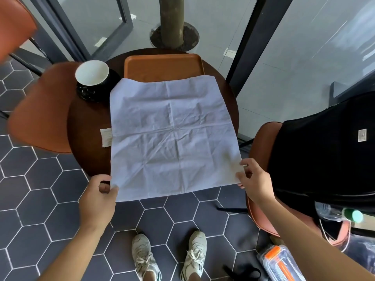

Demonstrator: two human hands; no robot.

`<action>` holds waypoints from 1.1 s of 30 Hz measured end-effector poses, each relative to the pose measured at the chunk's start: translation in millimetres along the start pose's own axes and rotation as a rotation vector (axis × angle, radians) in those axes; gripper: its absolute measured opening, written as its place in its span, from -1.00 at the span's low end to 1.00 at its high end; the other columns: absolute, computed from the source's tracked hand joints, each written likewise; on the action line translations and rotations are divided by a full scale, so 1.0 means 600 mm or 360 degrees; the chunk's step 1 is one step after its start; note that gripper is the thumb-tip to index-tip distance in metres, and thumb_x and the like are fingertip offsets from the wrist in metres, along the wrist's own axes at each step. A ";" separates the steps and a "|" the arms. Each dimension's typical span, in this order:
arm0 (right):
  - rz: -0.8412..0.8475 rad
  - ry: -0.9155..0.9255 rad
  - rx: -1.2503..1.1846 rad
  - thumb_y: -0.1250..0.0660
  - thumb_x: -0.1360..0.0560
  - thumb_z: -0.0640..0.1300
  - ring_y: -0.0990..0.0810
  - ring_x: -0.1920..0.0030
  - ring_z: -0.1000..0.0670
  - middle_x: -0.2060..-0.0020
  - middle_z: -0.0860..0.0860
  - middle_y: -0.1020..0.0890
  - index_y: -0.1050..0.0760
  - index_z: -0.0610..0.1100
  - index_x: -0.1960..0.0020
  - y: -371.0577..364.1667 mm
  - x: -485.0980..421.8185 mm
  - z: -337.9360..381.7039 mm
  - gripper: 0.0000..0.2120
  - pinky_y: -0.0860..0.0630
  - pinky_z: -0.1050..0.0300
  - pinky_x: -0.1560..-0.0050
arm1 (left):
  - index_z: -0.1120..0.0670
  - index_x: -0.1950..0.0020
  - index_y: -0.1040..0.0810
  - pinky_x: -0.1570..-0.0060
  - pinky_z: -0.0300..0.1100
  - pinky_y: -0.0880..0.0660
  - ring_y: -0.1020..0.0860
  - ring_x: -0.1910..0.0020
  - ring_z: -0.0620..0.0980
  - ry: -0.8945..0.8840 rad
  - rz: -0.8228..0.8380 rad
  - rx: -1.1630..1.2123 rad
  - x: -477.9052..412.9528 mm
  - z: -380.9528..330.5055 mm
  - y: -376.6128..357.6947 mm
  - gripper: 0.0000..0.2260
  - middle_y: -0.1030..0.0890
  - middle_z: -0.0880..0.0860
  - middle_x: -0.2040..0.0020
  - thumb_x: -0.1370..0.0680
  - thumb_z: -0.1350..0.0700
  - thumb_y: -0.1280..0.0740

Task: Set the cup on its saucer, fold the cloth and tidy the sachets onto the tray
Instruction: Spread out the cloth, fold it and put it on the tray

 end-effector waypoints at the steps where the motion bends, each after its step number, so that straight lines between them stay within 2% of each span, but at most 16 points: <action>1: -0.0025 0.0076 0.0069 -0.42 -0.48 -0.21 -0.64 0.38 0.11 0.33 0.10 -0.66 -0.52 0.16 0.10 0.002 0.003 0.000 -0.75 -0.57 0.26 0.29 | -0.13 0.08 -0.54 0.14 0.03 -0.57 -0.64 0.25 0.05 -0.0056 -0.0014 -0.0028 0.001 0.003 0.003 -0.80 -0.61 -0.06 0.14 -0.51 0.19 -0.41; 3: -0.0075 0.0166 0.0130 -0.45 -0.48 -0.21 -0.62 0.28 0.22 0.33 0.19 -0.64 -0.61 0.08 0.13 0.004 0.005 0.002 -0.82 -0.45 0.46 0.27 | -0.15 0.17 -0.58 0.12 -0.23 -0.53 -0.60 0.18 -0.14 -0.0211 -0.0077 -0.0091 0.004 0.007 0.008 -0.72 -0.59 -0.08 0.08 -0.49 0.27 -0.42; 4: -0.0087 0.0181 0.0124 -0.45 -0.49 -0.19 -0.61 0.23 0.28 0.30 0.22 -0.64 -0.66 0.02 0.08 0.005 0.005 0.004 -0.89 -0.42 0.51 0.23 | -0.15 0.16 -0.59 0.13 -0.41 -0.47 -0.59 0.16 -0.23 -0.0277 -0.0098 -0.0077 0.007 0.007 0.010 -0.69 -0.57 -0.07 0.03 -0.48 0.31 -0.43; 6: -0.0041 0.0168 0.0113 -0.40 -0.54 -0.18 -0.61 0.19 0.29 0.21 0.21 -0.67 -0.69 -0.05 -0.07 0.010 0.004 0.008 -0.84 -0.41 0.54 0.20 | -0.06 0.11 -0.64 0.11 -0.56 -0.42 -0.57 0.16 -0.30 -0.0384 -0.0083 -0.0030 0.010 0.006 0.015 -0.70 -0.54 -0.06 -0.09 -0.48 0.38 -0.41; 8: 0.0100 0.0137 0.0131 -0.31 -0.57 -0.24 -0.64 0.17 0.19 0.09 0.15 -0.69 -0.66 -0.04 -0.20 0.016 0.000 0.012 -0.73 -0.44 0.48 0.16 | 0.06 0.08 -0.67 0.08 -0.50 -0.46 -0.59 0.16 -0.20 -0.0524 -0.0035 -0.0032 0.008 0.005 0.018 -0.74 -0.55 -0.02 -0.19 -0.49 0.42 -0.38; 10: 0.0207 0.0204 0.0213 -0.25 -0.55 -0.36 -0.65 0.09 0.06 0.07 0.15 -0.67 -0.63 -0.06 -0.26 0.020 -0.005 0.017 -0.61 -0.45 0.35 0.06 | 0.11 0.09 -0.68 0.08 -0.28 -0.53 -0.59 0.19 -0.08 -0.0687 0.0020 -0.0059 0.005 0.002 0.020 -0.76 -0.61 -0.01 -0.18 -0.48 0.44 -0.37; 12: 0.0229 0.0300 0.0314 -0.21 -0.46 -0.47 -0.62 0.14 0.02 0.20 0.16 -0.62 -0.61 -0.07 -0.28 0.022 -0.009 0.021 -0.48 -0.43 0.34 0.05 | 0.01 0.09 -0.68 0.15 -0.15 -0.55 -0.61 0.27 -0.08 -0.0666 0.0085 -0.0025 -0.001 -0.005 0.023 -0.71 -0.67 -0.14 -0.04 -0.51 0.41 -0.36; 14: 0.0191 0.0313 0.0304 -0.25 -0.40 -0.50 -0.63 0.17 0.05 0.20 0.12 -0.66 -0.63 -0.06 -0.26 0.024 -0.015 0.020 -0.44 -0.43 0.43 0.05 | -0.13 0.11 -0.67 0.21 -0.20 -0.57 -0.64 0.34 -0.12 -0.0503 0.0160 0.0016 -0.005 -0.012 0.026 -0.65 -0.68 -0.22 0.10 -0.53 0.36 -0.36; 16: 0.0134 0.0288 0.0235 -0.40 -0.41 -0.44 -0.67 0.15 0.10 0.11 0.06 -0.72 -0.66 -0.05 -0.20 0.024 -0.020 0.018 -0.55 -0.45 0.46 0.03 | -0.15 0.16 -0.68 0.19 -0.25 -0.57 -0.64 0.28 -0.15 -0.0381 0.0209 0.0047 -0.010 -0.016 0.027 -0.61 -0.69 -0.20 0.12 -0.51 0.37 -0.34; 18: 0.0077 0.0347 0.0196 -0.50 -0.45 -0.29 -0.66 0.15 0.17 0.12 0.09 -0.70 -0.69 -0.04 -0.11 0.025 -0.023 0.017 -0.72 -0.40 0.57 0.09 | -0.14 0.18 -0.70 0.14 -0.28 -0.54 -0.63 0.17 -0.16 -0.0301 0.0290 0.0080 -0.015 -0.022 0.033 -0.55 -0.70 -0.13 0.10 -0.45 0.43 -0.28; 20: 0.0022 0.0440 0.0193 -0.48 -0.49 -0.19 -0.65 0.15 0.20 0.15 0.13 -0.69 -0.70 -0.03 -0.04 0.027 -0.027 0.016 -0.85 -0.39 0.61 0.13 | -0.13 0.17 -0.71 0.11 -0.38 -0.48 -0.60 0.13 -0.20 -0.0355 0.0431 0.0132 -0.018 -0.024 0.041 -0.46 -0.69 -0.14 0.03 -0.37 0.51 -0.22; 22: -0.0009 0.0457 0.0191 -0.46 -0.51 -0.15 -0.66 0.15 0.09 0.15 0.11 -0.68 -0.70 -0.04 -0.02 0.030 -0.031 0.018 -0.89 -0.41 0.56 0.15 | -0.07 0.12 -0.72 0.12 -0.45 -0.44 -0.57 0.14 -0.20 -0.0541 0.0527 0.0026 -0.019 -0.024 0.051 -0.39 -0.66 -0.15 -0.01 -0.31 0.60 -0.20; 26: -0.0151 0.0523 0.0295 -0.46 -0.51 -0.19 -0.59 0.10 -0.05 0.01 -0.02 -0.60 -0.70 -0.18 0.02 0.031 -0.044 0.023 -0.91 -0.39 0.45 0.16 | 0.12 0.03 -0.72 0.10 -0.40 -0.45 -0.60 0.09 -0.06 -0.0964 0.0391 -0.0319 -0.031 -0.022 0.061 -0.61 -0.64 -0.01 -0.01 -0.38 0.56 -0.36; 28: -0.0135 0.0547 0.0230 -0.44 -0.53 -0.19 -0.61 0.00 -0.05 -0.09 0.00 -0.61 -0.70 -0.20 0.00 0.033 -0.052 0.031 -0.90 -0.48 0.30 0.07 | 0.13 0.03 -0.72 0.09 -0.40 -0.49 -0.60 0.10 -0.10 -0.0953 0.0299 -0.0244 -0.031 -0.027 0.062 -0.76 -0.67 -0.01 0.03 -0.45 0.43 -0.44; 30: -0.0112 0.0459 0.0076 -0.41 -0.56 -0.14 -0.65 0.02 0.00 -0.02 0.05 -0.68 -0.69 -0.11 -0.03 0.036 -0.059 0.044 -0.90 -0.55 0.20 0.03 | 0.10 0.01 -0.72 0.08 -0.40 -0.52 -0.62 0.09 -0.13 -0.0853 0.0228 -0.0129 -0.033 -0.034 0.061 -0.83 -0.70 -0.04 0.05 -0.48 0.32 -0.47; 33: -0.0138 0.0318 -0.0074 -0.39 -0.57 -0.04 -0.63 0.19 0.20 0.22 0.20 -0.71 -0.67 0.02 -0.01 0.042 -0.073 0.063 -0.91 -0.45 0.47 0.22 | 0.03 -0.01 -0.73 0.09 -0.47 -0.49 -0.63 0.13 -0.14 -0.0621 0.0100 -0.0006 -0.049 -0.046 0.056 -0.83 -0.69 0.00 0.04 -0.48 0.26 -0.48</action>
Point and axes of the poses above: each hand's wrist, its own x-axis away from the middle knuckle, its own y-axis out of the back of the hand, z = x × y, the point moved 1 cm from there along -x, towards the middle knuckle
